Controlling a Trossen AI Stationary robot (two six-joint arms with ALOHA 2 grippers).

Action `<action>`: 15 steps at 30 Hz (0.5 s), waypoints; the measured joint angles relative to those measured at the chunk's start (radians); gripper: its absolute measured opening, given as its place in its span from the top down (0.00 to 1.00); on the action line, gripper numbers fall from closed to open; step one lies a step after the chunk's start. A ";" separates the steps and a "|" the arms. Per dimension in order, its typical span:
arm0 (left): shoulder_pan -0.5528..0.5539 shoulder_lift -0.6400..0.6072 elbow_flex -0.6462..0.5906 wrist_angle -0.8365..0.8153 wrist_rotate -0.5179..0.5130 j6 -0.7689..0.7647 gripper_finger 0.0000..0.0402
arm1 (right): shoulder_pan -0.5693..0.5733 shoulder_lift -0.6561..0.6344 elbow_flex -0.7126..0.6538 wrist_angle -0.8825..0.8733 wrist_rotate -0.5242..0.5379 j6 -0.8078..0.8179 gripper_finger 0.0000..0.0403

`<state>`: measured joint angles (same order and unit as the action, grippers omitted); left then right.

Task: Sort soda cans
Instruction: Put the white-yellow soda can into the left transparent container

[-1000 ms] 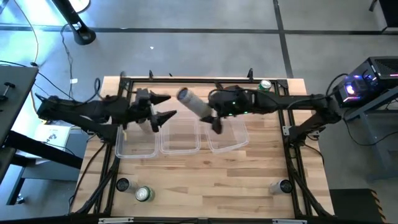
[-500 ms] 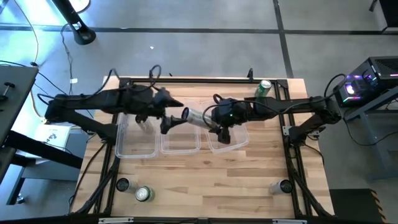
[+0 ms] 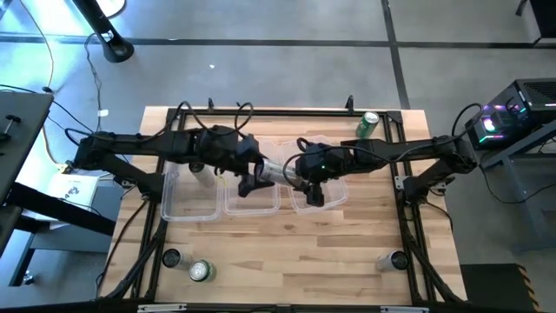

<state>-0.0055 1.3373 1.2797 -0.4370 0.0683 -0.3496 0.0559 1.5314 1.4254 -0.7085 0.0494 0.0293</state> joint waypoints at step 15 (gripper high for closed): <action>0.001 -0.022 0.002 -0.075 -0.054 -0.007 0.41 | -0.007 -0.024 0.000 0.001 0.105 0.000 0.16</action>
<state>-0.0050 1.3148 1.2817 -0.5116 0.0143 -0.3565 0.0492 1.5070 1.4254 -0.7071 0.1541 0.0290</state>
